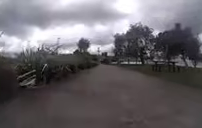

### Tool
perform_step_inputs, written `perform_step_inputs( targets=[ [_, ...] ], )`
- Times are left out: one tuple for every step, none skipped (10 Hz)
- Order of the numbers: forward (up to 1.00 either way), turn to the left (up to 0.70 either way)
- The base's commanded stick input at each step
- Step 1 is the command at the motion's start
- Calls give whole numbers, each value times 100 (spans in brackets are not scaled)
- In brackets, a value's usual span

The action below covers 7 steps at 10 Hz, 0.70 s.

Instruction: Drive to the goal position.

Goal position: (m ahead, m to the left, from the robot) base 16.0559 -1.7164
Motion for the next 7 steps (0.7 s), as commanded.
perform_step_inputs(
  targets=[
    [100,-17],
    [100,-9],
    [100,-1],
    [100,0],
    [100,0],
    [100,0],
    [100,0]
  ],
)
